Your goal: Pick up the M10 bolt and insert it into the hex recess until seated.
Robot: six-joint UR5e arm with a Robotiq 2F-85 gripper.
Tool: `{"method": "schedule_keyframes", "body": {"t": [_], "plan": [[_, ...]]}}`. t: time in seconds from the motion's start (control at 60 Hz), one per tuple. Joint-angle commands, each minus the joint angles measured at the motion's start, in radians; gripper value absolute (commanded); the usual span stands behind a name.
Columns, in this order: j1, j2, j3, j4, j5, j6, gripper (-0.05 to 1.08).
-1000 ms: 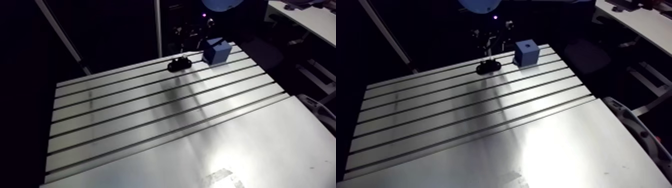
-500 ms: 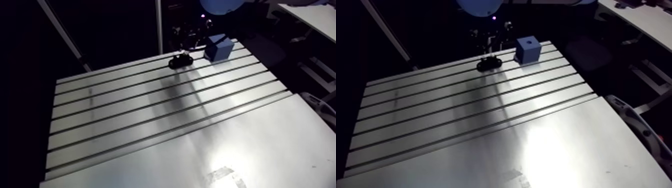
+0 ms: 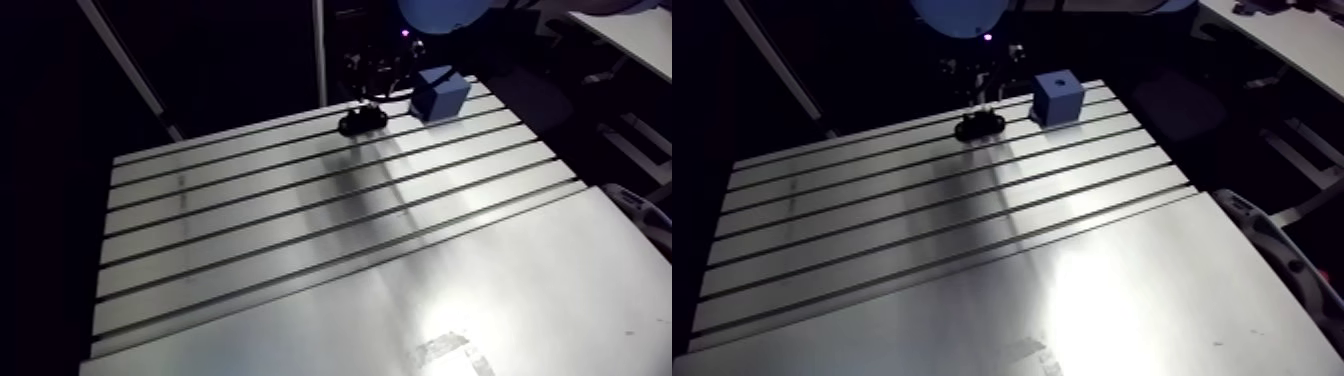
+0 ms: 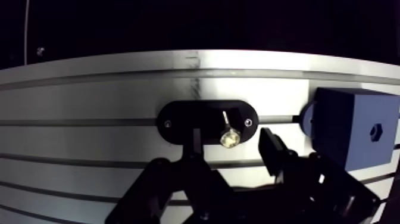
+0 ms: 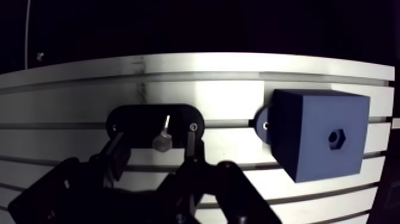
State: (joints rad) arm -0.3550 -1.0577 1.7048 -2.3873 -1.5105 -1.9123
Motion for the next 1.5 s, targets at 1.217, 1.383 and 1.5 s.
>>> {"method": "schedule_keyframes", "body": {"t": [1.217, 1.383, 1.5], "plan": [[-0.001, 0.014, 0.011, -0.014, -0.007, 0.010, 0.51], [-0.001, 0.014, 0.011, -0.014, -0.007, 0.009, 0.53], [-0.001, 0.014, 0.011, -0.014, -0.007, 0.009, 0.55]]}}
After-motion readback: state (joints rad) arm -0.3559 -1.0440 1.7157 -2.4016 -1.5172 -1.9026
